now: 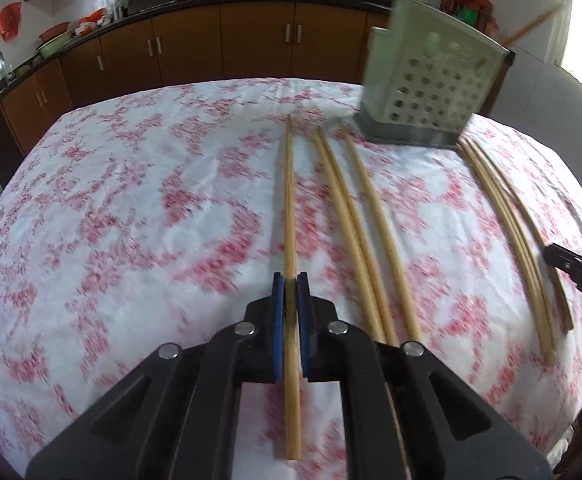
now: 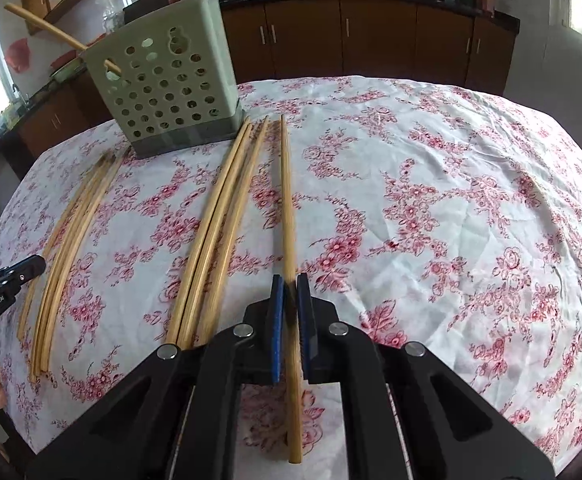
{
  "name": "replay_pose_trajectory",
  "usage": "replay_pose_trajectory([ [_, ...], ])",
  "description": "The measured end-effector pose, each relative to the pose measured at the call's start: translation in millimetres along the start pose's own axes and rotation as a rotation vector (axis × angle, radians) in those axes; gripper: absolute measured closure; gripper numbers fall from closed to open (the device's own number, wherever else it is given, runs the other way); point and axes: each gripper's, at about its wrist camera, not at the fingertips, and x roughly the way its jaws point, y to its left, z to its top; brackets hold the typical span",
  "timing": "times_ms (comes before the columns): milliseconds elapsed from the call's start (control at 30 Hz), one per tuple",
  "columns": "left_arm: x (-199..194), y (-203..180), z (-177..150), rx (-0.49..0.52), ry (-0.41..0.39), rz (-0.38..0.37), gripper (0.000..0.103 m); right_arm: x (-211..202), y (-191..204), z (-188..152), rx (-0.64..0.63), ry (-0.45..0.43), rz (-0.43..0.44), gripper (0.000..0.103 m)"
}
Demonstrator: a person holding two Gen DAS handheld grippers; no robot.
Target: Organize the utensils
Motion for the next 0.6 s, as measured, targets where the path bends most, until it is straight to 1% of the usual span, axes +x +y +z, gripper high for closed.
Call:
replay_pose_trajectory([
  [133, 13.3, 24.9, 19.7, -0.06, -0.011, 0.043, 0.095, 8.8, -11.1, 12.8, 0.03, -0.022, -0.047, 0.095],
  [200, 16.6, 32.1, 24.6, -0.075, -0.017, 0.045, 0.094, 13.0, -14.9, 18.5, 0.042, -0.028, -0.064, 0.095],
  [333, 17.7, 38.2, 24.7, -0.093, -0.036, 0.026, 0.094, 17.0, -17.4, 22.1, 0.058, -0.034, -0.068, 0.095],
  [467, 17.9, 43.7, 24.9, -0.115, -0.038, 0.0, 0.094, 16.0, -12.8, 18.2, 0.024, -0.061, -0.086, 0.094],
  [600, 19.0, 46.8, 23.4, -0.132, -0.041, -0.023, 0.094, 14.6, -16.1, 18.4, 0.039, -0.06, -0.067, 0.094],
])
